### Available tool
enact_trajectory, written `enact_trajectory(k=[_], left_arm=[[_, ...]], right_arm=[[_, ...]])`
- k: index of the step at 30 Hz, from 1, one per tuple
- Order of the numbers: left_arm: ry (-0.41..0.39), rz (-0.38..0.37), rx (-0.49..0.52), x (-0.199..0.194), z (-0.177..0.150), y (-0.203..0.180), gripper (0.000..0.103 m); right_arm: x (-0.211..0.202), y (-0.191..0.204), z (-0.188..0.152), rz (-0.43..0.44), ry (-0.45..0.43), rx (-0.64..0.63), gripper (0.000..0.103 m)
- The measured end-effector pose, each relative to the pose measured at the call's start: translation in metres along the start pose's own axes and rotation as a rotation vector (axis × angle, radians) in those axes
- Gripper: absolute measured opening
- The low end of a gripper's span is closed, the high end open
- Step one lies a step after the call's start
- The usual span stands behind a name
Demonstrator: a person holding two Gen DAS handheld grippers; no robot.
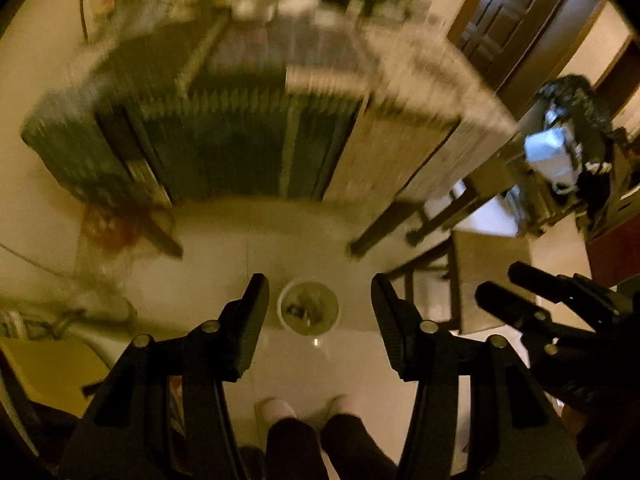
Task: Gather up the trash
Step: 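Raise both open tools back toward the table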
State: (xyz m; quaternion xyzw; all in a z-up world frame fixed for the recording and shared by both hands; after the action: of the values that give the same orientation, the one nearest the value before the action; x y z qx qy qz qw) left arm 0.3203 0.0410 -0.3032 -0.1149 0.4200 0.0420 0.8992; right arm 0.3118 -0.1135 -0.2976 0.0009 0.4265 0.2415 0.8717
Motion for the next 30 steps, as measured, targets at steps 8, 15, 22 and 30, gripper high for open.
enact_trajectory(k=[8, 15, 22, 30], left_arm=[[-0.235, -0.052, 0.072, -0.12, 0.067, -0.011, 0.052], [-0.424, -0.08, 0.132, -0.214, 0.101, -0.022, 0.052], [-0.576, -0.108, 0.162, -0.278, 0.114, -0.012, 0.056], [-0.671, -0.075, 0.159, -0.293, 0.132, -0.01, 0.088]], right_arm=[[-0.096, 0.04, 0.055, -0.002, -0.195, -0.023, 0.05], [-0.178, 0.071, 0.091, -0.049, -0.412, -0.046, 0.05], [-0.229, 0.09, 0.106, -0.125, -0.588, -0.077, 0.05], [-0.251, 0.084, 0.117, -0.168, -0.721, -0.08, 0.095]])
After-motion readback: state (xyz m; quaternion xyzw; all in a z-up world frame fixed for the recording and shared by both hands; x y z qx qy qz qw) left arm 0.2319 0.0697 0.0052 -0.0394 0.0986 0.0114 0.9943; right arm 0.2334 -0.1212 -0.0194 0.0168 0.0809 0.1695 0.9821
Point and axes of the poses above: each gripper's, at about its wrist camera, not at the fingertips, and x roughly the way its jaws point, y to its left, z to its top, the point moved 2 cm from there along x, roughly the way its jaws point, and after that the axes turned 13 degrees about -y, right-handed, at the moved point
